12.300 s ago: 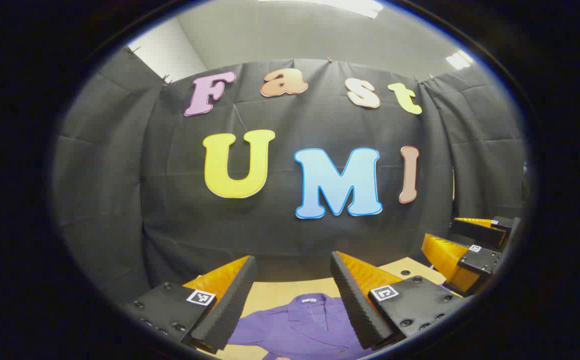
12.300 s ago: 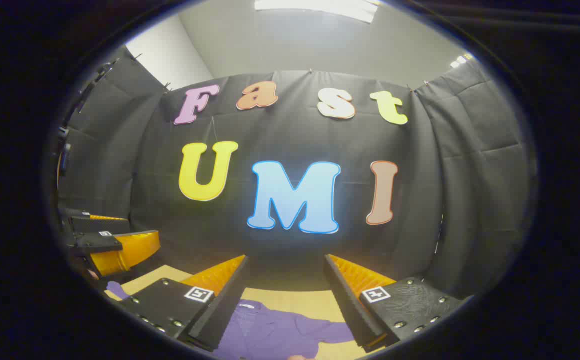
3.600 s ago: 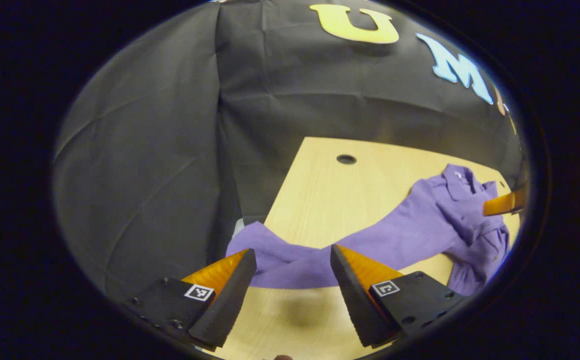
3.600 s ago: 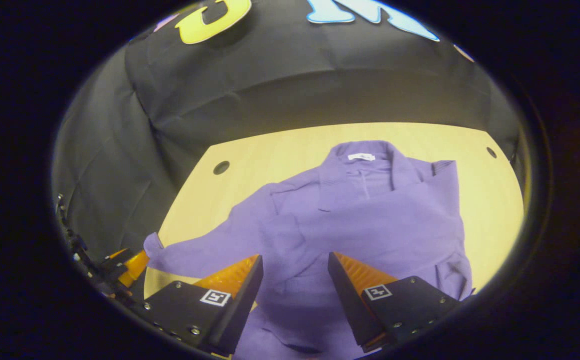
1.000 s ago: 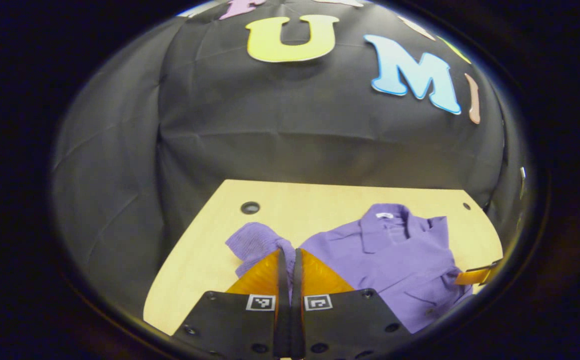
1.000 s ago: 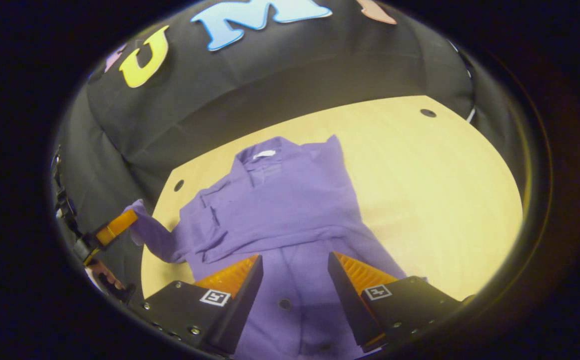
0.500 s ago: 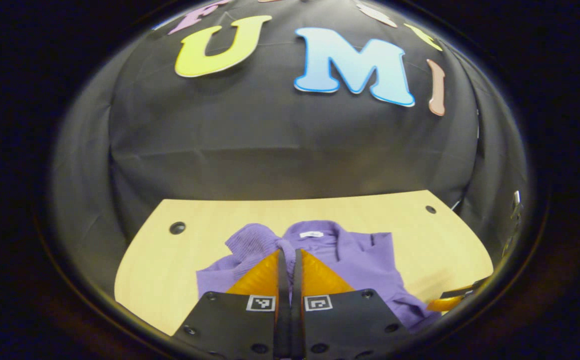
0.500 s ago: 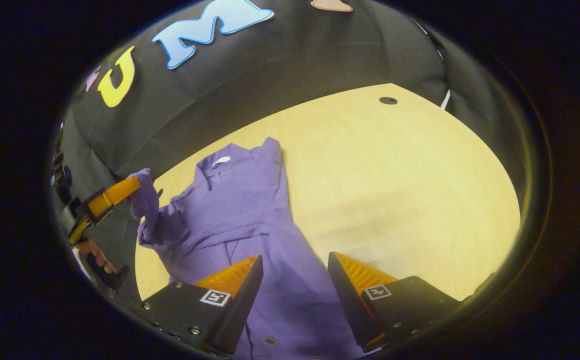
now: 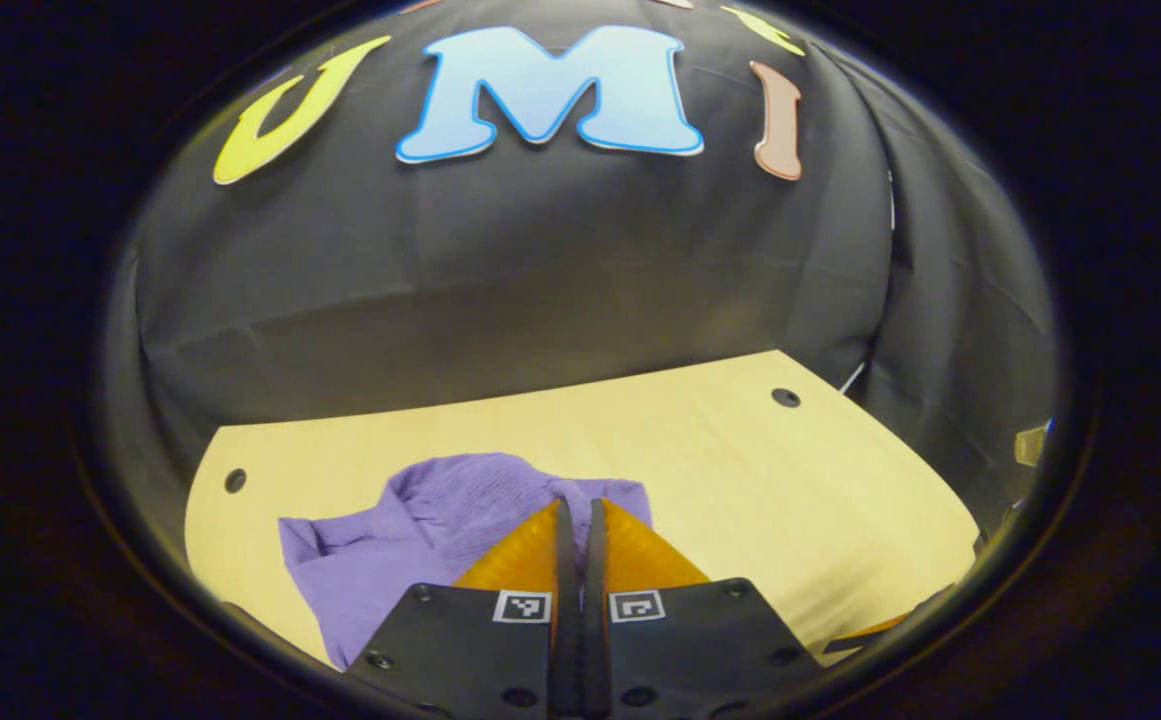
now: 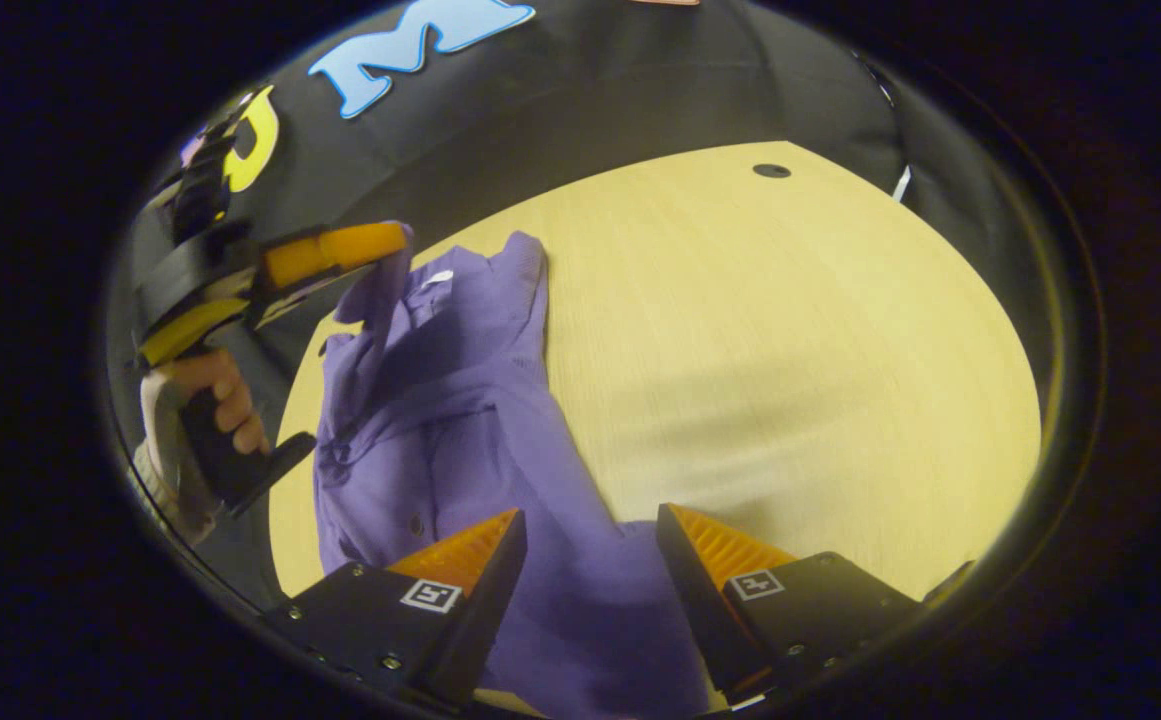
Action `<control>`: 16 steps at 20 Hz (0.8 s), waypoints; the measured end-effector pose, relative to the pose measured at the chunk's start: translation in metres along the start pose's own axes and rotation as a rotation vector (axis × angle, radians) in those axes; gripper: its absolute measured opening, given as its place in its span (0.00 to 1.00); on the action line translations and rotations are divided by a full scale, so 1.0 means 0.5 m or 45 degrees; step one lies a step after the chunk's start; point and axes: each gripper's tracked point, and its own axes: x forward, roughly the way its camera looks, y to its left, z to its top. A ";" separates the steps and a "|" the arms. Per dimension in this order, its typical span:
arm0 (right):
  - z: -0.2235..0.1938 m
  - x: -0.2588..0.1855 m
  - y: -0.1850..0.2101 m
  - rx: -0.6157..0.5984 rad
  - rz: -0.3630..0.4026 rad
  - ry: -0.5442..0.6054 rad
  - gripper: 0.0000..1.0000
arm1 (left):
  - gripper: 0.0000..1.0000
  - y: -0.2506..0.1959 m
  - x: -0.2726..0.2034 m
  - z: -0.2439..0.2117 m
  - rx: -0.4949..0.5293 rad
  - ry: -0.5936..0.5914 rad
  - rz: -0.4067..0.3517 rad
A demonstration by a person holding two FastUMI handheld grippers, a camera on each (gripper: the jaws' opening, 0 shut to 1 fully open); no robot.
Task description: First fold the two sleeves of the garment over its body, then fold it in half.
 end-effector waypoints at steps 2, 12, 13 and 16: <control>-0.025 -0.009 -0.009 -0.007 0.009 0.035 0.82 | 0.07 -0.025 0.024 -0.017 0.006 0.031 -0.012; -0.114 -0.038 -0.019 -0.066 0.047 0.165 0.82 | 0.07 -0.058 0.121 -0.119 -0.055 0.179 0.019; -0.125 -0.040 -0.017 -0.083 0.048 0.180 0.82 | 0.07 -0.058 0.129 -0.130 -0.058 0.193 0.024; -0.138 -0.047 -0.015 -0.098 0.044 0.200 0.82 | 0.07 -0.059 0.143 -0.155 -0.066 0.231 0.043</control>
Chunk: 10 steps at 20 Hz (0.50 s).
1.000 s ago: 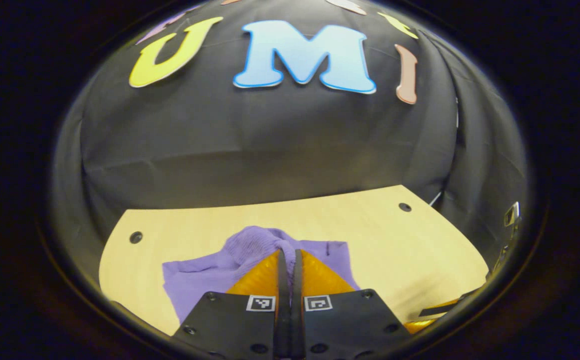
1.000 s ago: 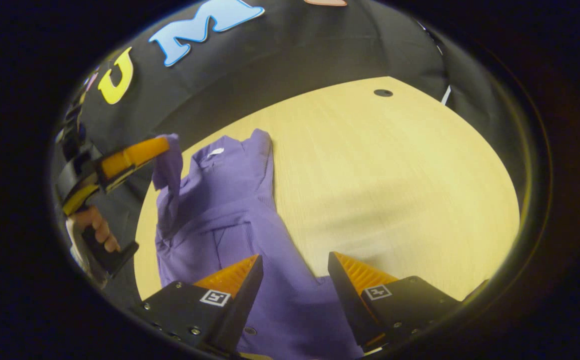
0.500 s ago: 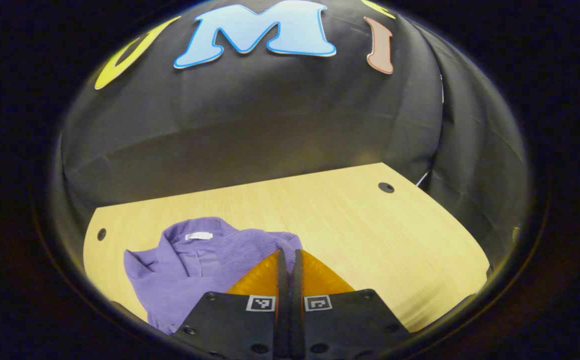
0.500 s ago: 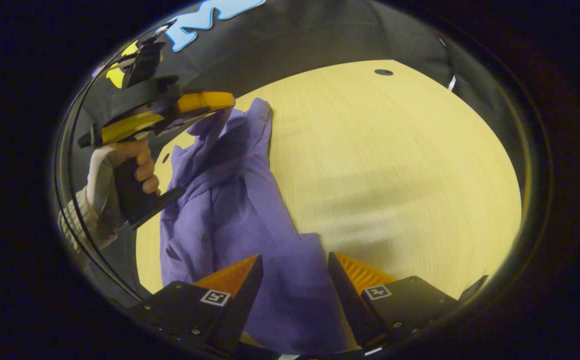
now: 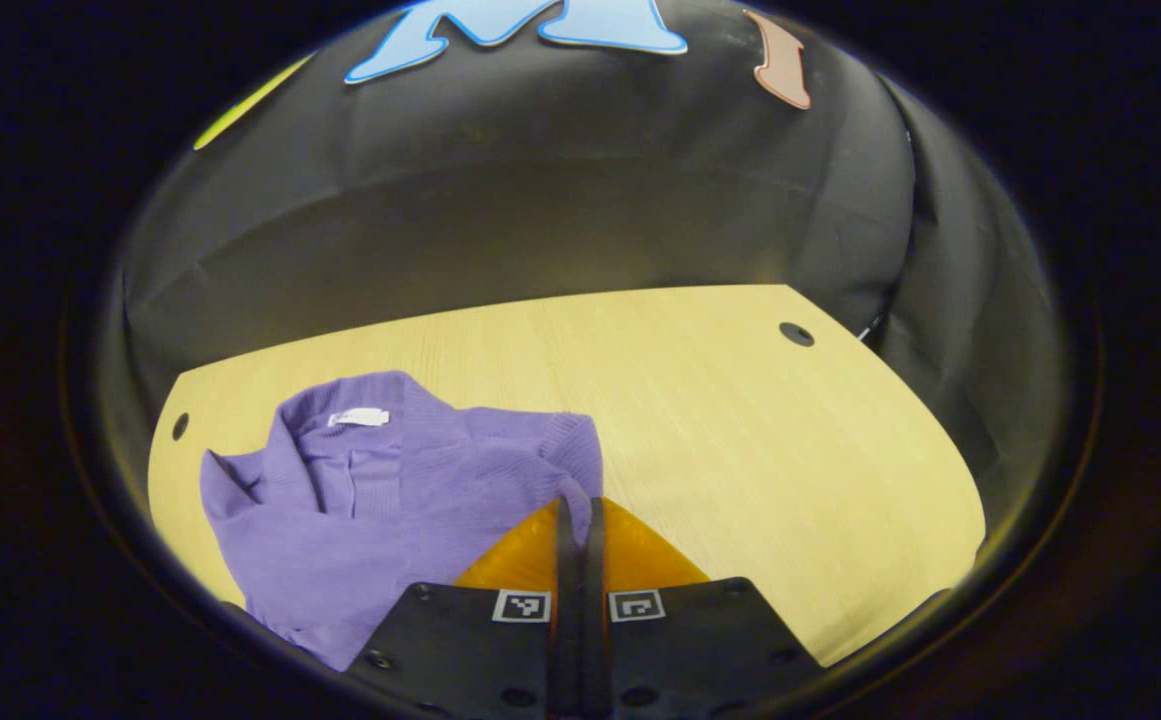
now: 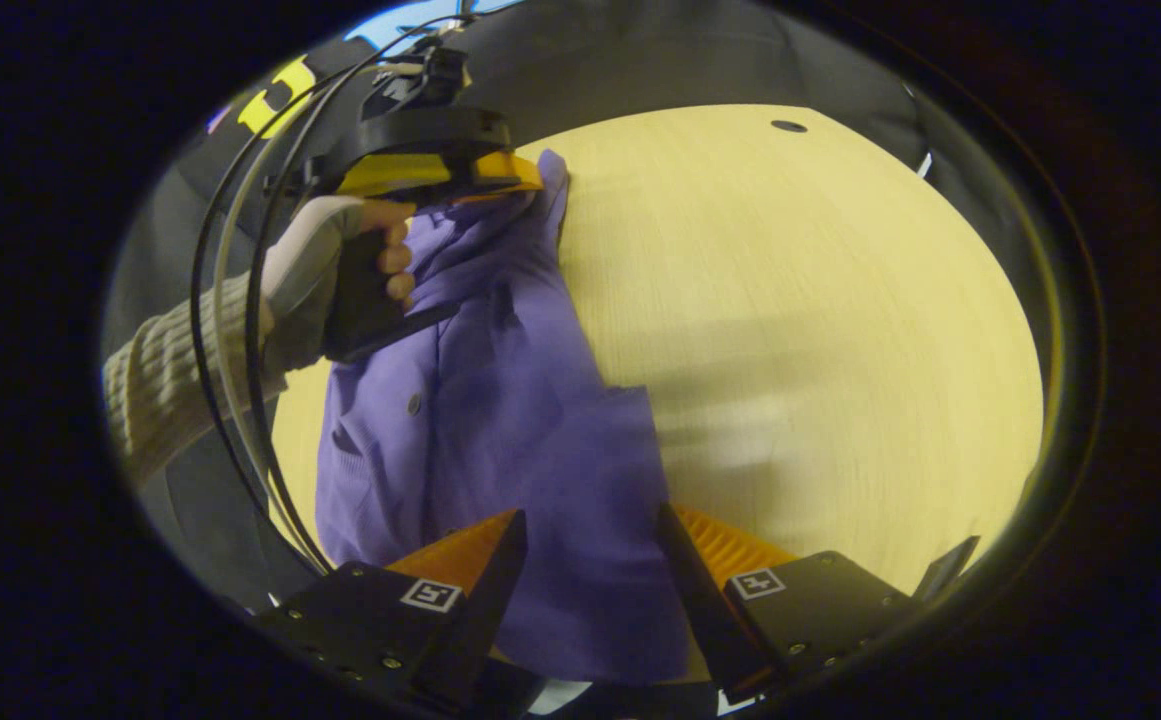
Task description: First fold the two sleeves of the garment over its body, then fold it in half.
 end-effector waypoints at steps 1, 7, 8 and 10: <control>-0.001 -0.005 0.000 0.008 0.000 0.001 0.82 | 0.07 0.001 0.007 -0.007 -0.006 0.014 0.006; -0.017 -0.013 -0.002 0.001 -0.021 0.018 0.82 | 0.11 0.001 0.032 -0.044 0.029 0.083 0.021; -0.019 -0.015 -0.005 -0.002 -0.027 0.021 0.82 | 0.17 -0.003 0.031 -0.043 0.046 0.092 0.000; -0.025 -0.010 -0.011 -0.011 -0.042 0.038 0.82 | 0.54 -0.028 0.023 -0.043 0.055 0.091 -0.076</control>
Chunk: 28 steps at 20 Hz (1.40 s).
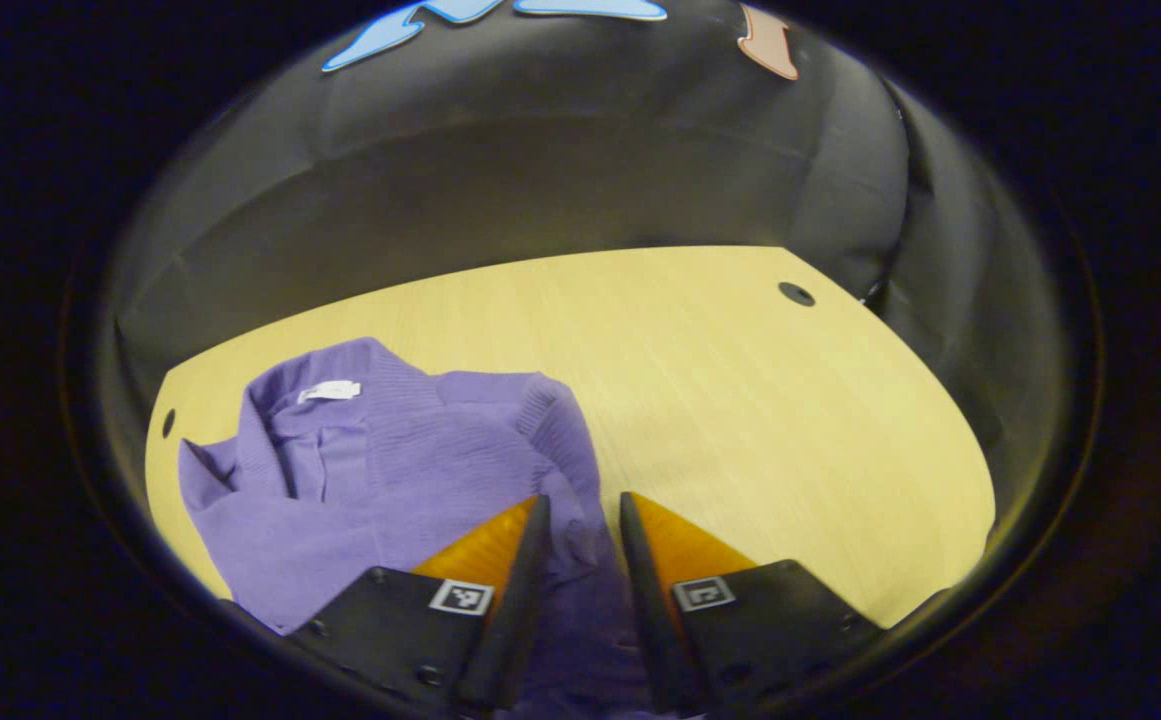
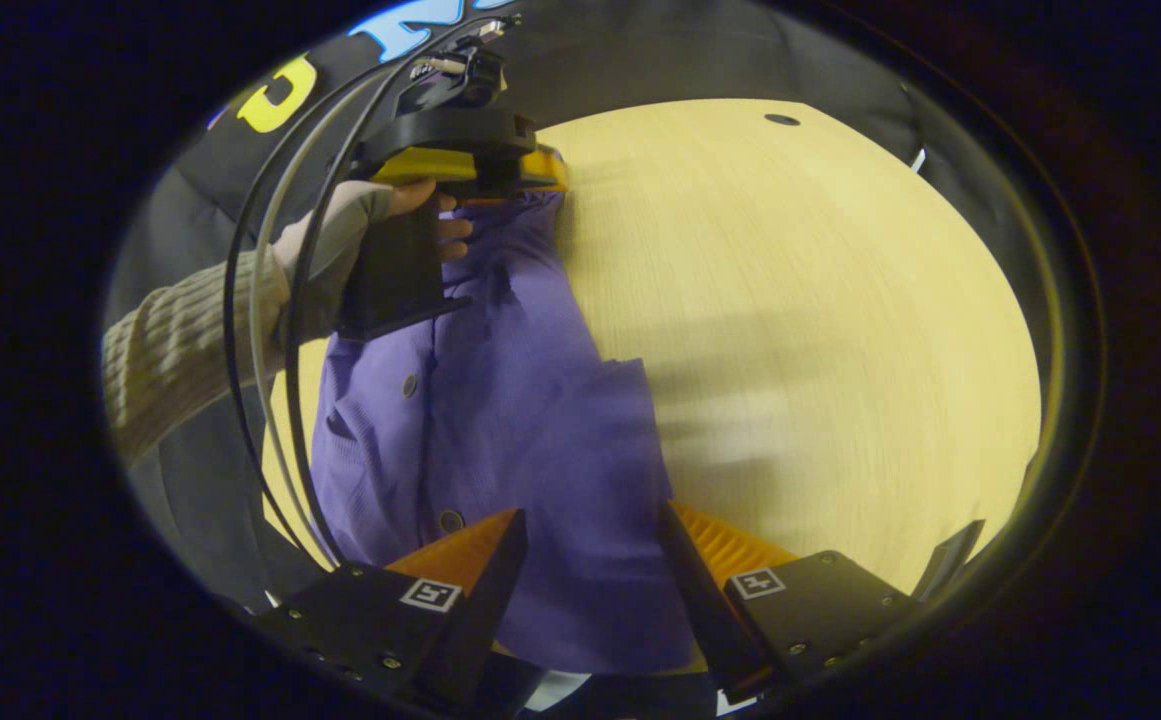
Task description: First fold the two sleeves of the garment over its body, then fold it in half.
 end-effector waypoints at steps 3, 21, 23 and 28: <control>-0.010 0.005 -0.004 -0.023 -0.021 0.031 0.83 | 1.00 -0.003 -0.036 0.013 0.059 -0.030 0.001; -0.045 0.022 -0.014 -0.403 -0.340 0.099 0.84 | 0.97 0.227 -0.419 -0.203 -0.137 -0.003 0.181; -0.048 0.021 -0.011 -0.370 -0.342 0.126 0.77 | 0.97 0.240 -0.463 -0.265 -0.178 0.046 0.196; -0.043 0.018 -0.009 -0.340 -0.367 0.208 0.85 | 0.99 0.238 -0.567 -0.409 -0.287 0.195 0.215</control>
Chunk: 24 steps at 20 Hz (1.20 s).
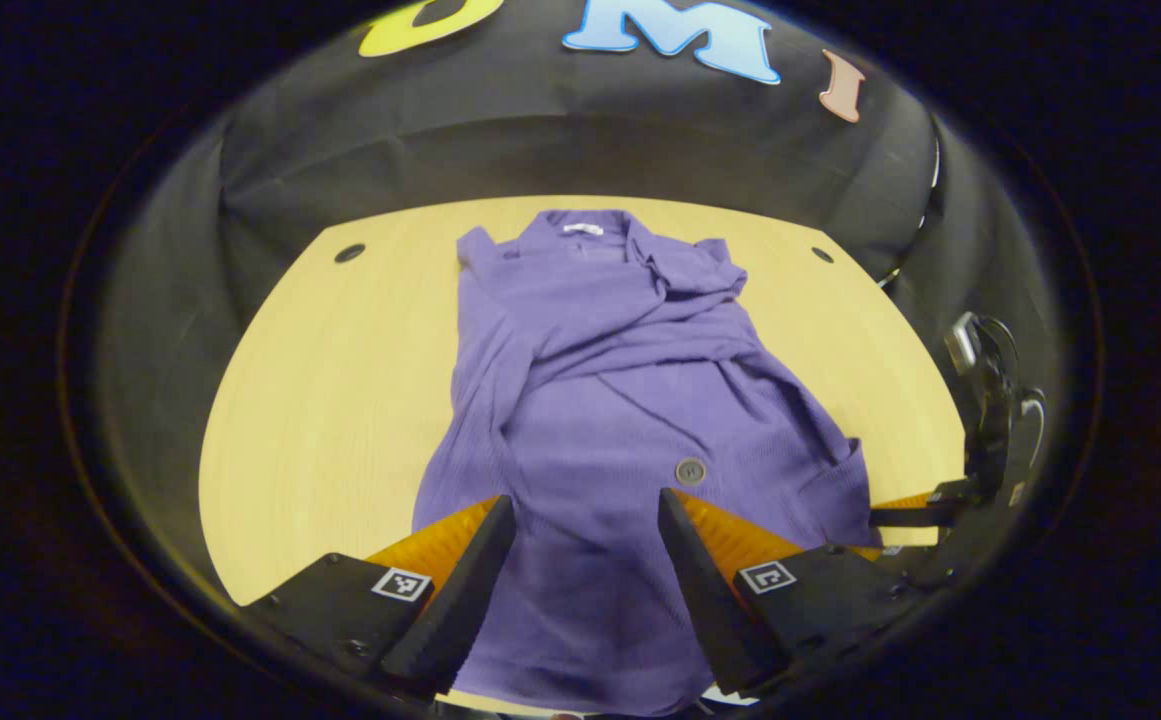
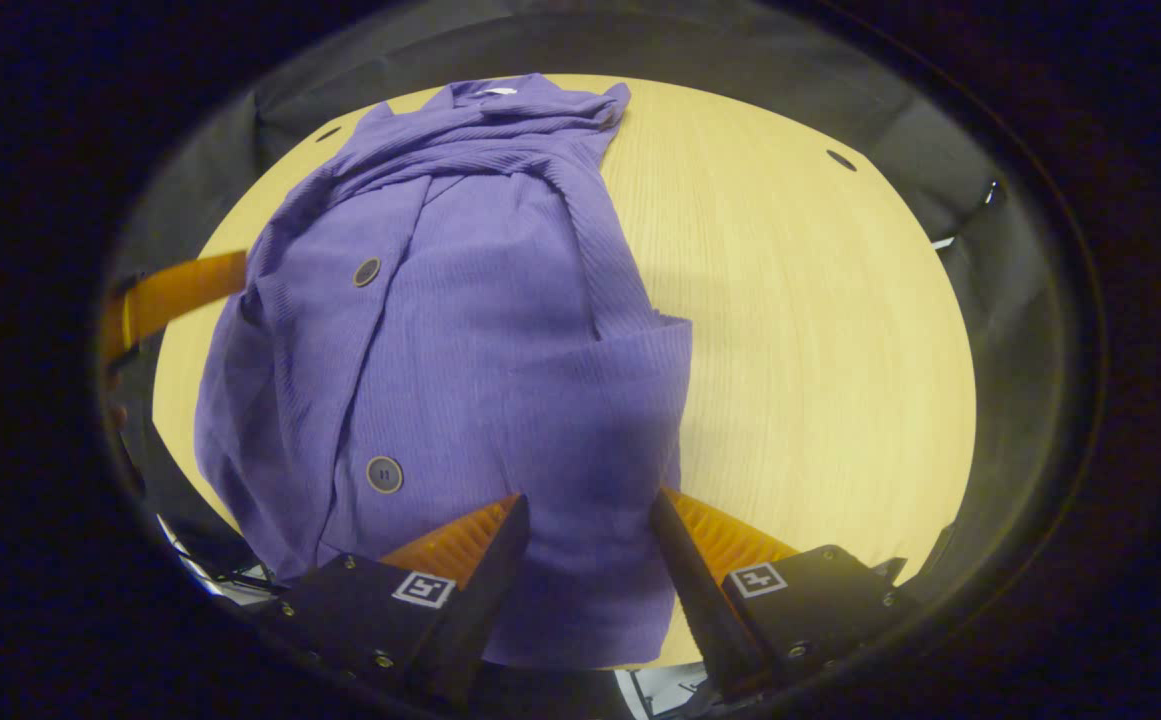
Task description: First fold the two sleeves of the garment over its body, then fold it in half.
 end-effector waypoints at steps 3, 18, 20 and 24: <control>0.000 -0.001 0.000 0.008 -0.006 0.023 0.85 | 0.99 0.013 -0.033 -0.077 -0.029 0.080 0.010; 0.002 -0.004 0.003 0.059 -0.014 0.058 0.85 | 0.95 0.109 -0.018 -0.247 -0.097 0.487 0.211; 0.004 -0.004 0.003 0.069 -0.018 0.067 0.85 | 0.95 0.108 -0.015 -0.248 -0.131 0.508 0.205; 0.018 -0.007 0.004 0.062 -0.030 0.089 0.83 | 0.92 0.108 -0.013 -0.245 -0.144 0.513 0.194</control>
